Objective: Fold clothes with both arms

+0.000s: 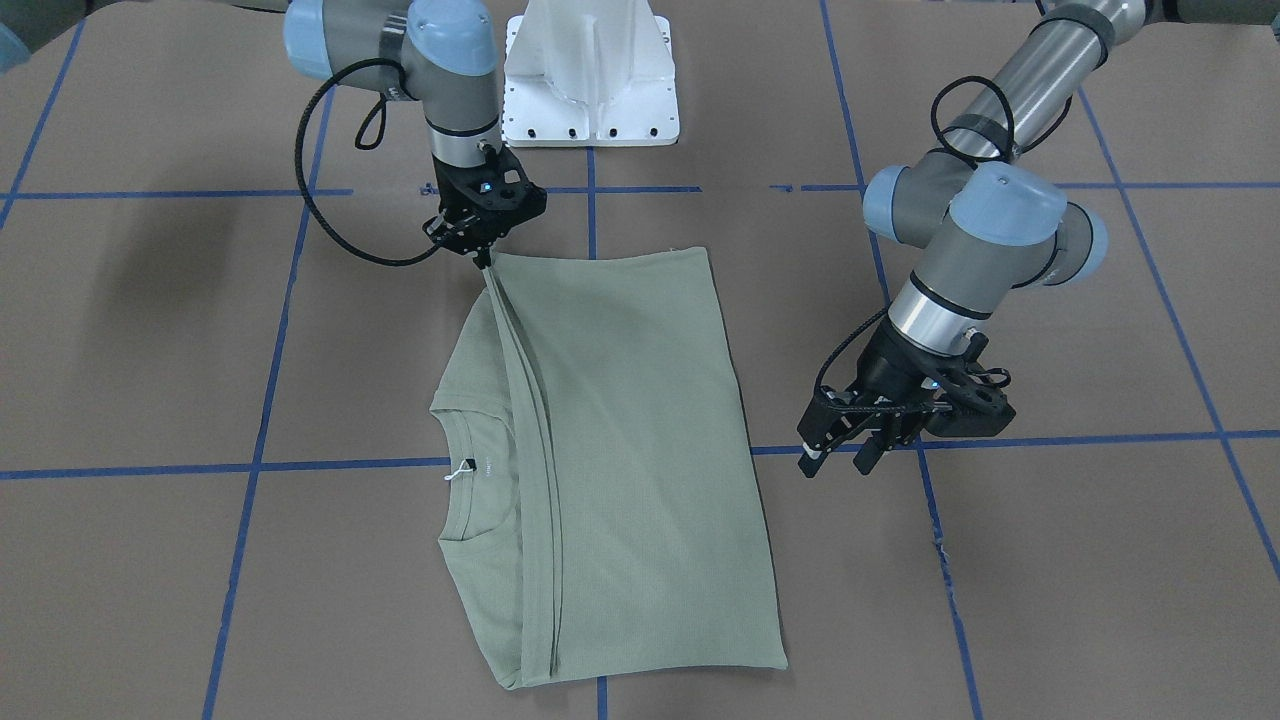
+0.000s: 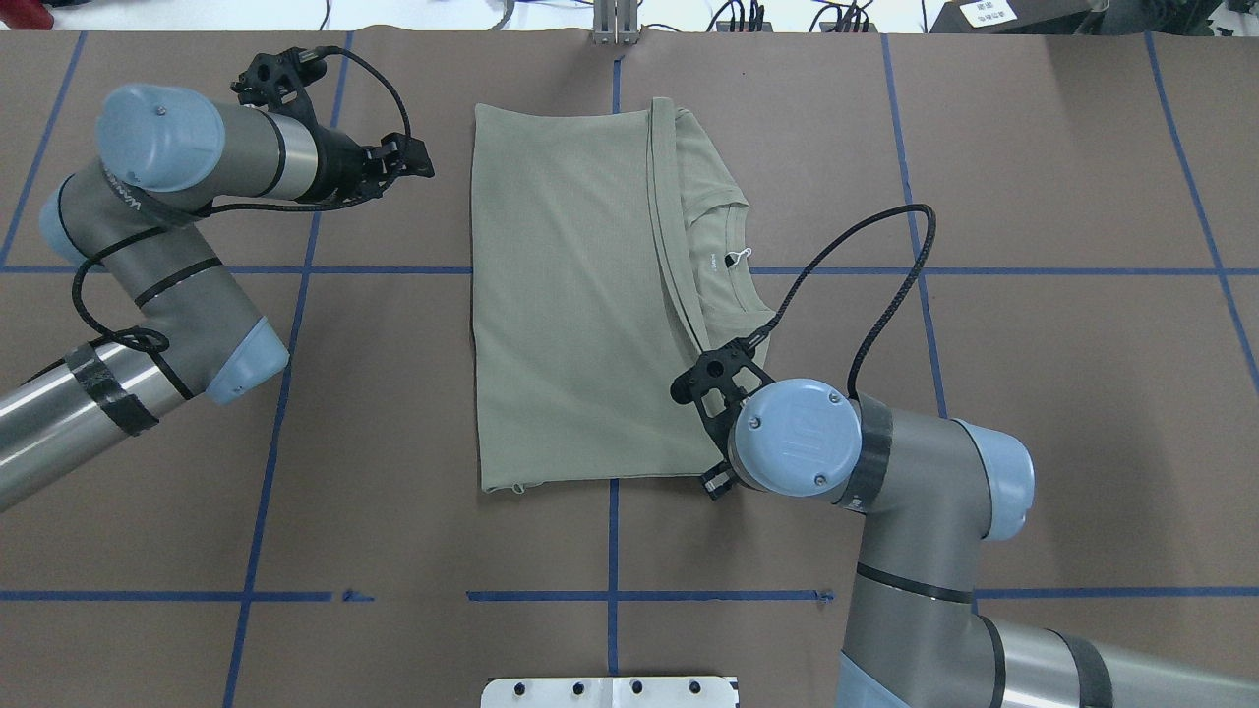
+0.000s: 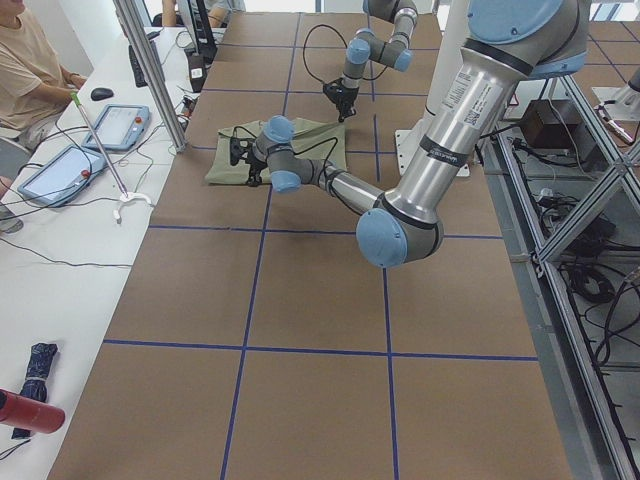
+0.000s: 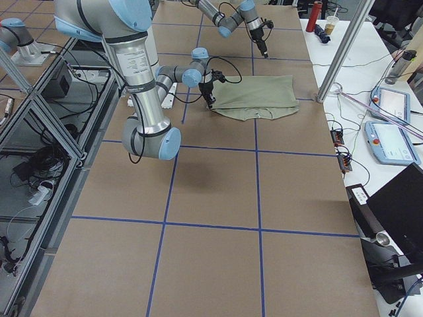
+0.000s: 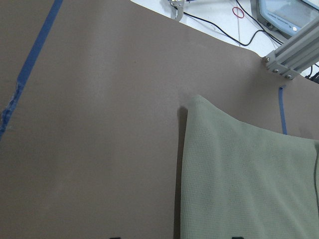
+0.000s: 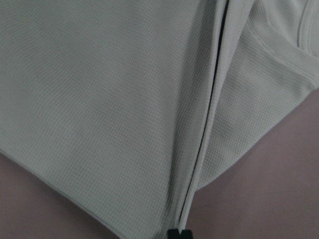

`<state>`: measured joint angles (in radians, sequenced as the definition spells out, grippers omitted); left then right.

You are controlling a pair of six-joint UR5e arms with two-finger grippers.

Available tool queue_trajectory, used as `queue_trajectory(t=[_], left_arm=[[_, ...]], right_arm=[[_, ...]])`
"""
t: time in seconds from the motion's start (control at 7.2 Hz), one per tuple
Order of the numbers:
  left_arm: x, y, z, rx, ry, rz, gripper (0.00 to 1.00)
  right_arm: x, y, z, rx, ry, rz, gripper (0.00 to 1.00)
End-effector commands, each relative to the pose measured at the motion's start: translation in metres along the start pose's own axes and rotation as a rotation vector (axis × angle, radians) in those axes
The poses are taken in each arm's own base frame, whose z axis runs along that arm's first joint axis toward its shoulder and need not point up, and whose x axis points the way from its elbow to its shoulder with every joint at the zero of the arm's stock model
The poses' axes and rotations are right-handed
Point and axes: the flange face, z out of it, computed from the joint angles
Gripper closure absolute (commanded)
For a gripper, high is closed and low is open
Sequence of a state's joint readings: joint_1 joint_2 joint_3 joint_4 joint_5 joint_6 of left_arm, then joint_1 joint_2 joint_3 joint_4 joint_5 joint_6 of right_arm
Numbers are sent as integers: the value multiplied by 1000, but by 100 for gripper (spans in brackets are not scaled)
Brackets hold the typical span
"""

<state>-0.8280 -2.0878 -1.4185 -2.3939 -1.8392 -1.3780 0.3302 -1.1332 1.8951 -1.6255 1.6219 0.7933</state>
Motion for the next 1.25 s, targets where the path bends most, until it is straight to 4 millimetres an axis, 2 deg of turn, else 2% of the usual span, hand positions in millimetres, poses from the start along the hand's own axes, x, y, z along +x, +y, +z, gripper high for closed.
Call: queue_trajectory(t=[0.0, 0.14, 0.28, 0.42, 0.56, 0.69, 0.83, 0.97, 1.11], left_arm=[[14, 2, -11, -5, -10, -14, 21], [18, 4, -14, -5, -6, -14, 21], [20, 3, -15, -5, -3, -16, 21], [21, 3, -15, -4, -2, -17, 21], [19, 3, -14, -5, -5, -18, 21], [21, 3, -15, -4, -2, -17, 21], [25, 3, -18, -3, 7, -14, 21], [27, 4, -22, -3, 16, -14, 21], [30, 5, -24, -2, 20, -18, 20]], right_arm=[[-8, 22, -7, -8, -13, 100, 100], [-7, 26, 0, -23, -2, 102, 89], [-7, 26, 1, -23, 0, 108, 63], [-6, 26, 0, -21, 0, 109, 56], [-5, 24, -2, -17, -2, 111, 36], [5, 12, -9, 3, 1, 132, 27], [26, -9, -14, 32, 20, 171, 26], [45, -50, -17, 67, 45, 208, 25], [51, -98, -10, 83, 79, 243, 20]])
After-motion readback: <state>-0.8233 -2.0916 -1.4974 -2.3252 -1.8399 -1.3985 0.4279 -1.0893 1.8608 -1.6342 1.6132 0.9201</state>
